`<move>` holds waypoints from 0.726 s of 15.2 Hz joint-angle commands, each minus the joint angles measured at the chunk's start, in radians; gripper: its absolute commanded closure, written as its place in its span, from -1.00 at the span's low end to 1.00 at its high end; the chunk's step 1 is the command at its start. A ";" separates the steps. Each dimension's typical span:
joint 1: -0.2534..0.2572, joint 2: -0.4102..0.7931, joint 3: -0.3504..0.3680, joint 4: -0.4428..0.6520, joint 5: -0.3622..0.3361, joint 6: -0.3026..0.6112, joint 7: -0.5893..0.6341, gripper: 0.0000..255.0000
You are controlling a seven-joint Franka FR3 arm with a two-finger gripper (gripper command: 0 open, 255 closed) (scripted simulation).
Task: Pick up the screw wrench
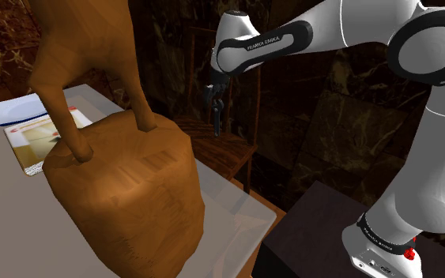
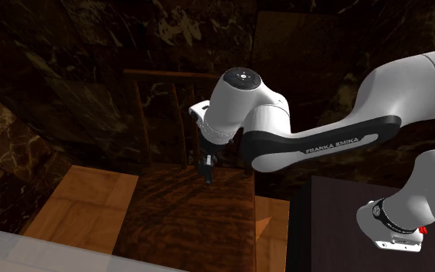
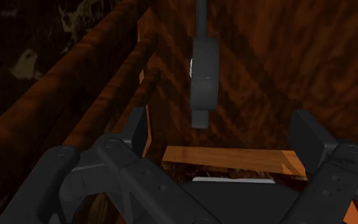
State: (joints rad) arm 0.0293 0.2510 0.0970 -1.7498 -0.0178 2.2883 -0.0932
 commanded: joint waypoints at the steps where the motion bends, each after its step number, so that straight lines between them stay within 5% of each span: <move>1: -0.008 0.025 -0.008 -0.011 -0.002 0.020 -0.003 -1.00; 4: -0.009 0.032 -0.007 -0.023 -0.003 0.039 -0.002 -1.00; 5: -0.014 0.014 -0.007 -0.048 0.002 0.046 -0.009 1.00; 11: -0.009 0.006 -0.005 -0.059 -0.001 0.048 0.000 1.00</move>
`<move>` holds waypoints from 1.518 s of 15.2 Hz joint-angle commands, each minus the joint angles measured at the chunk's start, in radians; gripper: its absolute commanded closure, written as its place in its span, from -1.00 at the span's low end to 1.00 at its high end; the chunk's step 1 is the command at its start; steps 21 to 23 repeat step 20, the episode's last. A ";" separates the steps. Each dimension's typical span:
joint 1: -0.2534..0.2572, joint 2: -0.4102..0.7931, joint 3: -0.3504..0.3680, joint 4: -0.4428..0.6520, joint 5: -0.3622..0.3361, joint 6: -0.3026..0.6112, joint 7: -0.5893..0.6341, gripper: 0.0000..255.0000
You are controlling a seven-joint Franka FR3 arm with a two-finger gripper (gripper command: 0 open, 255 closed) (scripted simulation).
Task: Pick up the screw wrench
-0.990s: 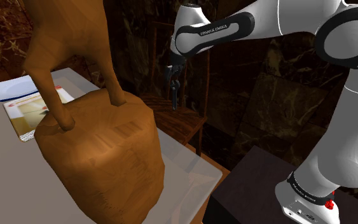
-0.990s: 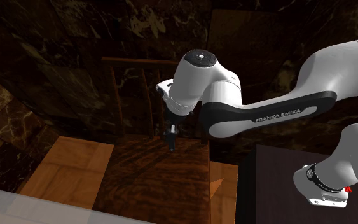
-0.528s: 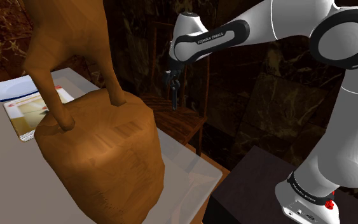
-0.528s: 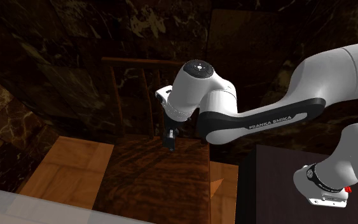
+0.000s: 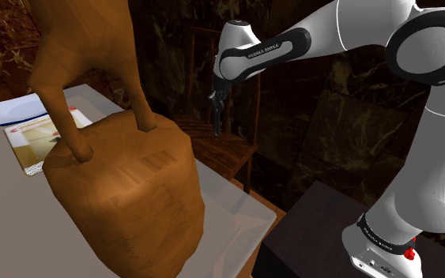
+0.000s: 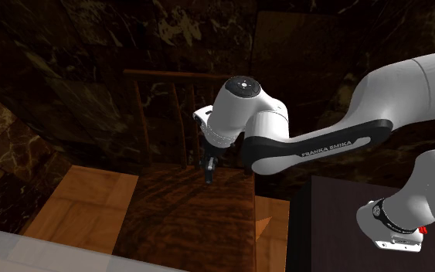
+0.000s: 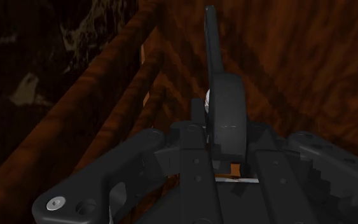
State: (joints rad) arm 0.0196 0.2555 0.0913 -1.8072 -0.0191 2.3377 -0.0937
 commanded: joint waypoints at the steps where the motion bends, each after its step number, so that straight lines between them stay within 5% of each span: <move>1: 0.000 0.001 0.000 -0.001 0.000 -0.001 0.000 1.00; 23: -0.001 -0.019 0.001 0.176 0.004 -0.198 -0.004 1.00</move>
